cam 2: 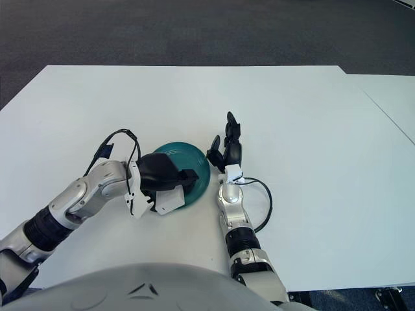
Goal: Put the charger into the plate.
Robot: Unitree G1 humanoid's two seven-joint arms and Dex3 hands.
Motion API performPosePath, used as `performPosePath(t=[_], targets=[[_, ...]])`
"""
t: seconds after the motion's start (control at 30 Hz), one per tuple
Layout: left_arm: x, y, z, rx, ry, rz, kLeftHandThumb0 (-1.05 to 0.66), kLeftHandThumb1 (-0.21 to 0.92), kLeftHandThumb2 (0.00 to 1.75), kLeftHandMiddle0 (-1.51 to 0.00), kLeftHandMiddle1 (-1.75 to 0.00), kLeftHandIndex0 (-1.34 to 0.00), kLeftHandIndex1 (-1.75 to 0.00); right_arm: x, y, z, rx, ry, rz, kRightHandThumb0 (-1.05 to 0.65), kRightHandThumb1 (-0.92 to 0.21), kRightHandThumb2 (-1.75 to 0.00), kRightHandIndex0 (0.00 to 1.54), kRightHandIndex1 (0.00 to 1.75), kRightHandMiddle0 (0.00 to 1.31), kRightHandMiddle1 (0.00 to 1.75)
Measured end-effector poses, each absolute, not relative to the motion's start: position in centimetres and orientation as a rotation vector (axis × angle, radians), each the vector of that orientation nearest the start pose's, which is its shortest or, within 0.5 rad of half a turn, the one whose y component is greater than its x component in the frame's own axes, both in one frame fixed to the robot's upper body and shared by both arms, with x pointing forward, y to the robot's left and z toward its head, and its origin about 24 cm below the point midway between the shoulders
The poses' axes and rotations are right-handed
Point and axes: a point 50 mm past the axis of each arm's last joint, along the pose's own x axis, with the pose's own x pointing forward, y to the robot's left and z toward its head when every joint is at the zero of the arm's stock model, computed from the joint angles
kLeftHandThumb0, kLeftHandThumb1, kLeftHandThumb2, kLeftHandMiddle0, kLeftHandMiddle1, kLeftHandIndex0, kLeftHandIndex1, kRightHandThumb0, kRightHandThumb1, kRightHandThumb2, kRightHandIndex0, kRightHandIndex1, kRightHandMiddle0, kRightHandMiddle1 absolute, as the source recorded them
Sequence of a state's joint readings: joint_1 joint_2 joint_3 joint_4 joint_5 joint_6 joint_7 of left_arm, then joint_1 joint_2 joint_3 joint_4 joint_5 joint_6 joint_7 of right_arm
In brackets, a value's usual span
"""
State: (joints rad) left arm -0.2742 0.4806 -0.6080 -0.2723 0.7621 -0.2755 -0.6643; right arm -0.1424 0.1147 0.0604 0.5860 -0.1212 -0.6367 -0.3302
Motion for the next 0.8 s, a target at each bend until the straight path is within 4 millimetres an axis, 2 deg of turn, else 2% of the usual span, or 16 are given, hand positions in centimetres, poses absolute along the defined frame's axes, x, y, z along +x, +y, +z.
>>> performPosePath(t=[0.13, 0.2, 0.3, 0.5, 0.8], targets=[[21.9, 5.1, 9.3, 1.407, -0.486, -1.183, -0.41, 0.57, 0.78, -0.79, -1.75, -0.62, -1.47, 25.8, -10.1, 0.7, 0.019, -0.202, -0.139, -0.67, -0.92, -1.01, 0.17, 0.01, 0.00, 0.39], [22.1, 5.1, 9.4, 1.400, -0.483, -1.168, -0.44, 0.45, 1.05, -0.81, -1.75, -0.59, -1.63, 25.8, -9.8, 0.8, 0.006, -0.207, -0.125, -0.65, -0.92, -1.01, 0.20, 0.01, 0.00, 0.43], [22.3, 5.1, 9.5, 1.386, -0.478, -1.149, -0.45, 0.37, 1.21, -0.85, -1.75, -0.59, -1.71, 25.6, -9.1, 1.1, -0.014, -0.222, -0.096, -0.63, -0.92, -1.01, 0.22, 0.02, 0.00, 0.48], [22.7, 4.8, 9.7, 1.336, -0.480, -1.096, -0.47, 0.31, 1.31, -0.94, -1.75, -0.61, -1.74, 25.5, -8.1, 1.4, -0.019, -0.250, -0.006, -0.60, -0.92, -1.02, 0.27, 0.02, 0.00, 0.55], [22.9, 4.2, 9.5, 1.259, -0.516, -1.061, -0.49, 0.26, 1.38, -1.01, -1.75, -0.65, -1.75, 25.2, -8.7, 1.2, 0.080, -0.235, 0.041, -0.60, -0.92, -1.01, 0.26, 0.01, 0.00, 0.57]])
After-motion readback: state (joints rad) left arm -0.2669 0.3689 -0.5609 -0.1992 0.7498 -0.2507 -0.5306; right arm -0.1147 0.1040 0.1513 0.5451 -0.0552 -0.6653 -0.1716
